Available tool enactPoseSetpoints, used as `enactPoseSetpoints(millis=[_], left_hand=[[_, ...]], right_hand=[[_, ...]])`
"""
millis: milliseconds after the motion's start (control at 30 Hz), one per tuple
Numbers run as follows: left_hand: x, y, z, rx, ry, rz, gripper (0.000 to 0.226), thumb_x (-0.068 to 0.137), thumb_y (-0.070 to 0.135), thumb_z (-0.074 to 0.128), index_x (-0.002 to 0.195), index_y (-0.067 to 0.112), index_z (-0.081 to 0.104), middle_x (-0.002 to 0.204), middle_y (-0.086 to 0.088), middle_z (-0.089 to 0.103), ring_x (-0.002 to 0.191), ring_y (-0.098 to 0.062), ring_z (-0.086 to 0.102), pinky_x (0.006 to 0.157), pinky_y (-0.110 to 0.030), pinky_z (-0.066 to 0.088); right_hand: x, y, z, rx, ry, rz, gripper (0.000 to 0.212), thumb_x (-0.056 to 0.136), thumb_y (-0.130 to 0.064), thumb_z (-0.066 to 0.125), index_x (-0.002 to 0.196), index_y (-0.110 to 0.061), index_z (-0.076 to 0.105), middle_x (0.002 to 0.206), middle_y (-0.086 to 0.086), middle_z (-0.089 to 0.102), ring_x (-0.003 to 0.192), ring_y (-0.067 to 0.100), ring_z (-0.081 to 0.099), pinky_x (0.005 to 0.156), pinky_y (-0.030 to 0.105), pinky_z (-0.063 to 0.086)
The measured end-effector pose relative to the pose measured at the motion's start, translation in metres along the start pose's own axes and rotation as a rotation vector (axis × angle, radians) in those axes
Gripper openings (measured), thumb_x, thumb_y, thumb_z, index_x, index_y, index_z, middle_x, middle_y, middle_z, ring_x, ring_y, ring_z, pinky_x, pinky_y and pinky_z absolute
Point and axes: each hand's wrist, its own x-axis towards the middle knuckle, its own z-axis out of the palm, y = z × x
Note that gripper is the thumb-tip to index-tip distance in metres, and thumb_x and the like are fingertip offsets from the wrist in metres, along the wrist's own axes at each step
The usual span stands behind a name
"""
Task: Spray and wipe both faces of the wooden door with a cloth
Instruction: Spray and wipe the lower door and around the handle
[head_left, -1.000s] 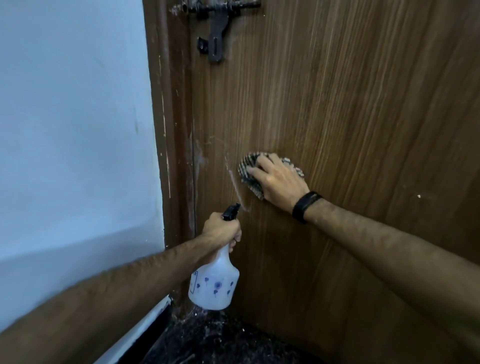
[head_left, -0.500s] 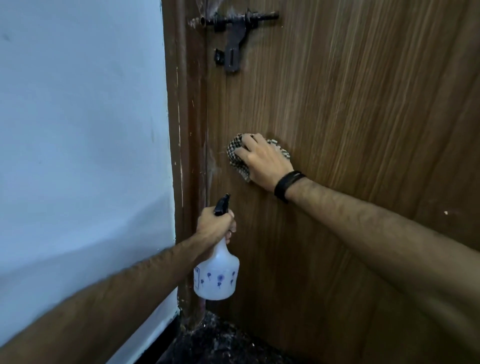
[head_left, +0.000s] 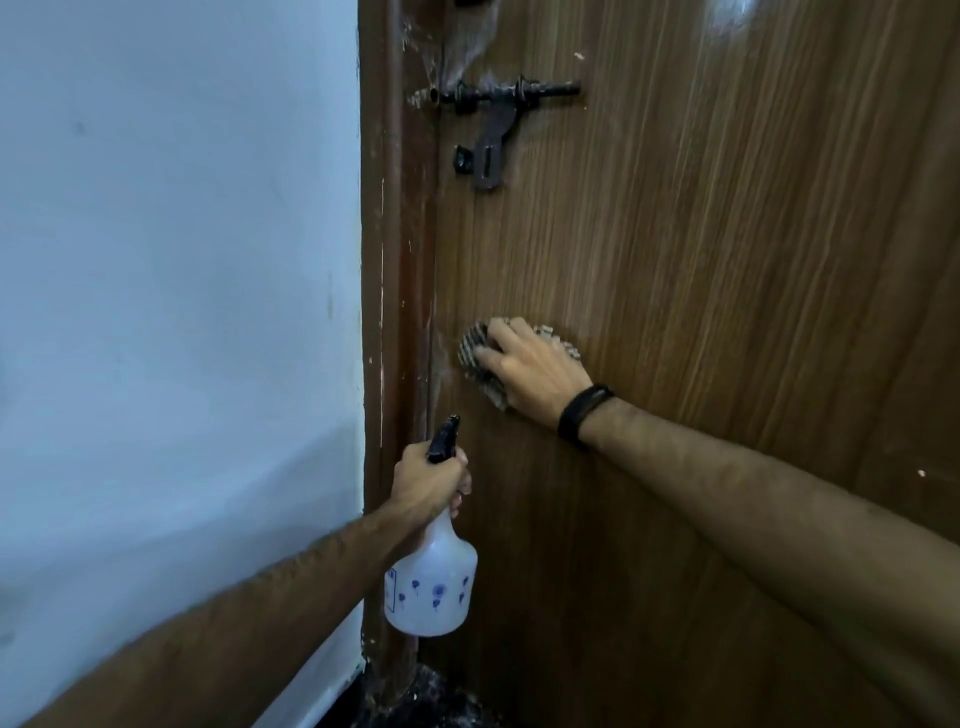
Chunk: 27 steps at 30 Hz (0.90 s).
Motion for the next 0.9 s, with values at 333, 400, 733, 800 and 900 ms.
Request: enactPoseSetpoints(millis=[333,400,733,800,900], left_hand=[[0.012,0.018,-0.009,-0.033,0.073,0.041,0.013,0.099,0.006,0.055,0.093,0.013,0.063,0.068,-0.003,0.060,0.058,-0.014,0.054,0.057,-0.030,0.048],[0.013,0.021,-0.010,-0.024,0.107,0.053,0.013,0.100,0.008,0.054,0.090,0.012,0.063,0.066,-0.003,0.060,0.056,-0.013,0.053,0.054,-0.029,0.047],[0.021,0.024,-0.020,-0.076,0.125,0.054,0.016,0.094,0.000,0.056,0.091,0.013,0.064,0.061,-0.001,0.060,0.054,-0.015,0.053,0.055,-0.031,0.048],[0.022,0.021,-0.023,-0.070,0.134,0.057,0.016,0.095,0.001,0.056,0.092,0.013,0.064,0.061,-0.001,0.060,0.054,-0.014,0.054,0.054,-0.029,0.048],[0.021,0.016,-0.031,-0.045,0.154,0.079,0.016,0.096,0.000,0.055,0.089,0.011,0.064,0.062,-0.002,0.059,0.052,-0.014,0.053,0.051,-0.028,0.047]], right_hand=[[0.019,-0.008,0.020,0.015,0.180,0.013,0.043,0.076,-0.009,0.077,0.118,-0.007,0.066,0.112,0.013,0.056,0.096,0.030,0.055,0.069,0.037,0.053],[0.004,-0.020,0.025,0.004,0.067,-0.070,0.043,0.082,-0.012,0.073,0.124,-0.007,0.063,0.119,0.013,0.054,0.101,0.030,0.054,0.073,0.037,0.054],[0.067,-0.006,-0.002,0.012,0.174,0.108,0.034,0.088,-0.010,0.064,0.121,-0.004,0.060,0.128,0.016,0.049,0.109,0.034,0.050,0.081,0.046,0.053],[0.075,-0.009,0.001,0.037,0.212,0.147,0.034,0.083,-0.003,0.064,0.117,-0.002,0.062,0.122,0.018,0.053,0.104,0.036,0.053,0.073,0.047,0.055],[0.058,-0.027,0.022,0.015,0.234,0.167,0.045,0.075,-0.011,0.078,0.118,-0.005,0.065,0.120,0.015,0.056,0.098,0.033,0.057,0.069,0.040,0.055]])
